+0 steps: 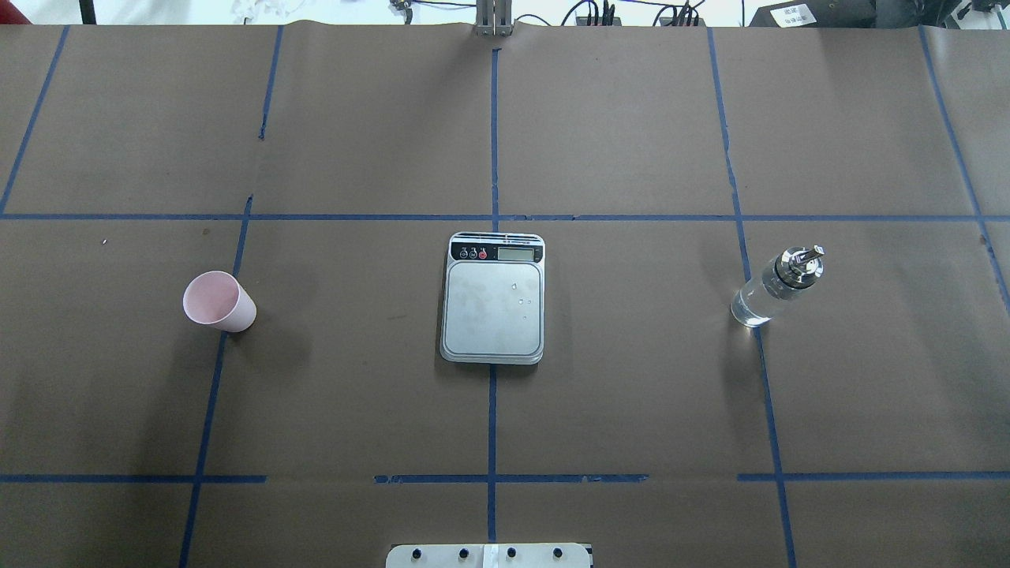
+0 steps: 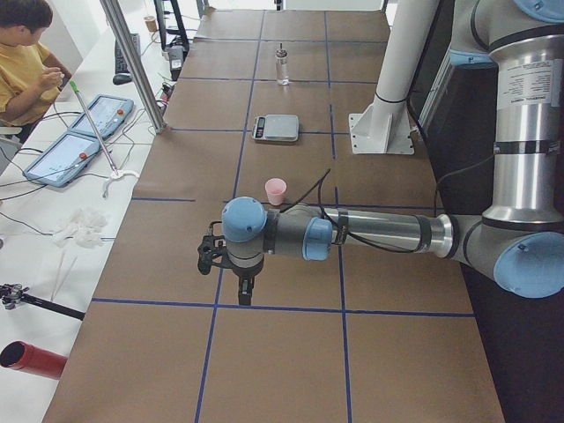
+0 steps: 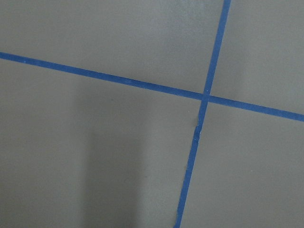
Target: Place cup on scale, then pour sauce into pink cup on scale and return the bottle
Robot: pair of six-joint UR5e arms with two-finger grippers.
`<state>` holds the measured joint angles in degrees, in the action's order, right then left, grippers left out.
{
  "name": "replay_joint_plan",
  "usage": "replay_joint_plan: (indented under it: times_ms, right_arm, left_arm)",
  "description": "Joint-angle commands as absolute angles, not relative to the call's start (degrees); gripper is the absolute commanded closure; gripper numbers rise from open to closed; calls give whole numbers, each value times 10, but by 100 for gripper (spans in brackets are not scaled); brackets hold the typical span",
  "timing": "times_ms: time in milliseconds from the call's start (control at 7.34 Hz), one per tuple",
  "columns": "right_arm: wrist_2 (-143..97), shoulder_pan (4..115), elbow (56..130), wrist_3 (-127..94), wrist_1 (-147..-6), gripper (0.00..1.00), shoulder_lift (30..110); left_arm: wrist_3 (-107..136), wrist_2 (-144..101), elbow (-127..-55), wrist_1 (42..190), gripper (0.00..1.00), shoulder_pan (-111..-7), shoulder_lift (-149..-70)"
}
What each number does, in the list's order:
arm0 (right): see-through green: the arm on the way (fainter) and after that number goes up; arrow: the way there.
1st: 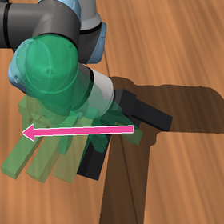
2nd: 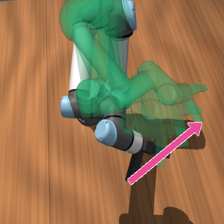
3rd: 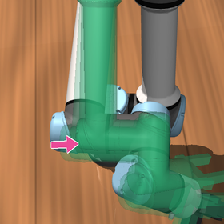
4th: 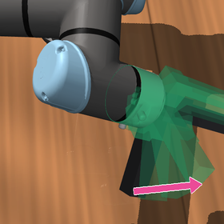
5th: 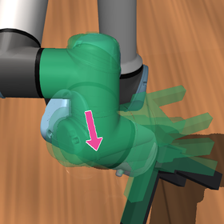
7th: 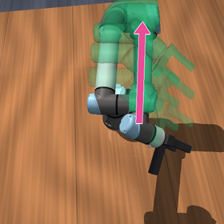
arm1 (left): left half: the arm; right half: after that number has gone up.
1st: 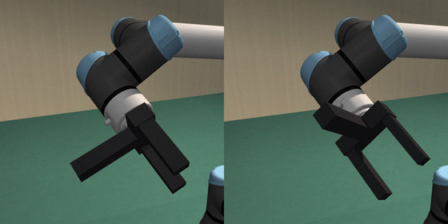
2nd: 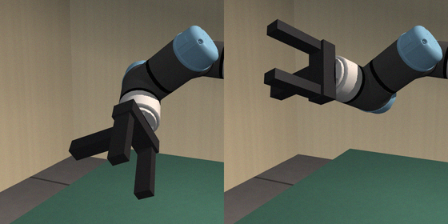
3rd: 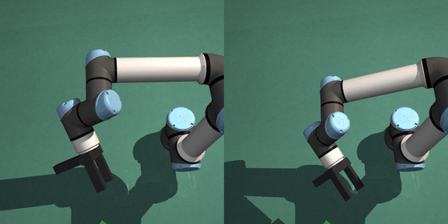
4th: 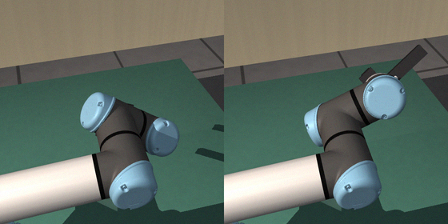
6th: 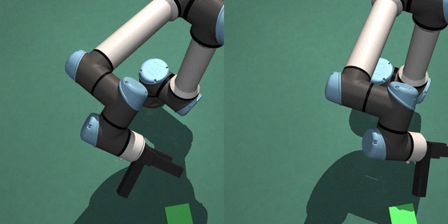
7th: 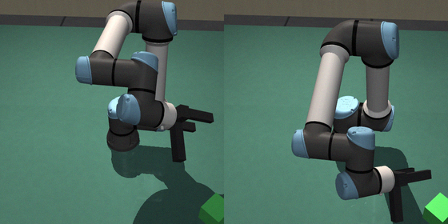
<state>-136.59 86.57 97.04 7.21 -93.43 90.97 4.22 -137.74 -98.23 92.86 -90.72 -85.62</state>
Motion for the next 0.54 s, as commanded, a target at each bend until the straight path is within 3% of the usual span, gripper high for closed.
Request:
replay_joint_plan:
  times_ms: [0, 409]
  right_arm:
    - [-1373, 866, 966, 72, -934, 0, 909]
    - [-1372, 866, 974, 73, -930, 0, 910]
  left_arm:
    - [40, -1382, -988, 932, 0, -906, -860]
    - [40, -1383, -1019, 945, 0, -903, -860]
